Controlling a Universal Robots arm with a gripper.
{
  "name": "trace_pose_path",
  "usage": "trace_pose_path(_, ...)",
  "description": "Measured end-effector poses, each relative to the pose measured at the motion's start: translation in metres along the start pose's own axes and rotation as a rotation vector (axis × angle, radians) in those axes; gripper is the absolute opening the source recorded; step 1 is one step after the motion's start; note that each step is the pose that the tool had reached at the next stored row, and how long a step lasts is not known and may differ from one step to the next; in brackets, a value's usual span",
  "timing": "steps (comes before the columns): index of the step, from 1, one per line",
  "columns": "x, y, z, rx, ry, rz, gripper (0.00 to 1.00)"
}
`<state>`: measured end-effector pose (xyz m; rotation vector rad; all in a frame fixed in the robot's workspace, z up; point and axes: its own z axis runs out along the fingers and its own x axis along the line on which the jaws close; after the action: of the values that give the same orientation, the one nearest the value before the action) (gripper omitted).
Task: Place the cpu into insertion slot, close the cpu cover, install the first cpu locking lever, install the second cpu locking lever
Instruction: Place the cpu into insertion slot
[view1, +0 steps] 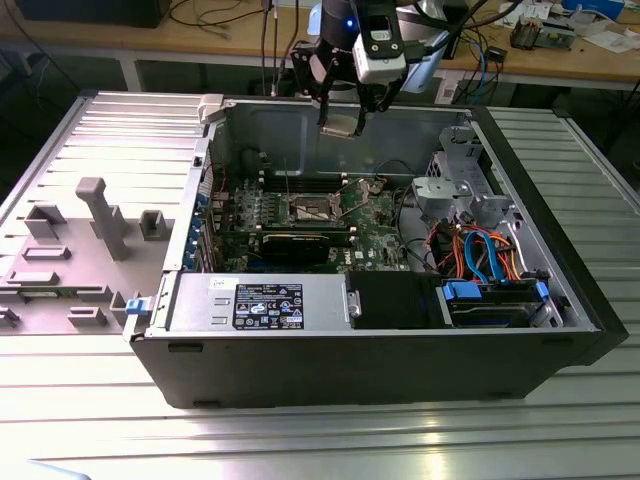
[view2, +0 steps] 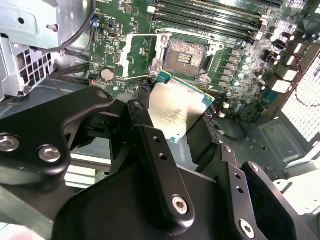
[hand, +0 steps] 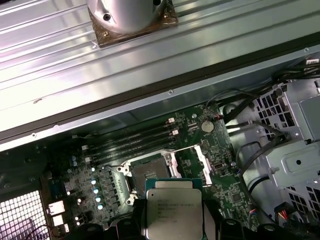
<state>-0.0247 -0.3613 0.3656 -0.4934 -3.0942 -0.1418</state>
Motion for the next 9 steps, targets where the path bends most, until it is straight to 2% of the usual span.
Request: trace_pose_path(9,0.0,0.0,0.0001,-0.0003,-0.001,0.011,0.54)
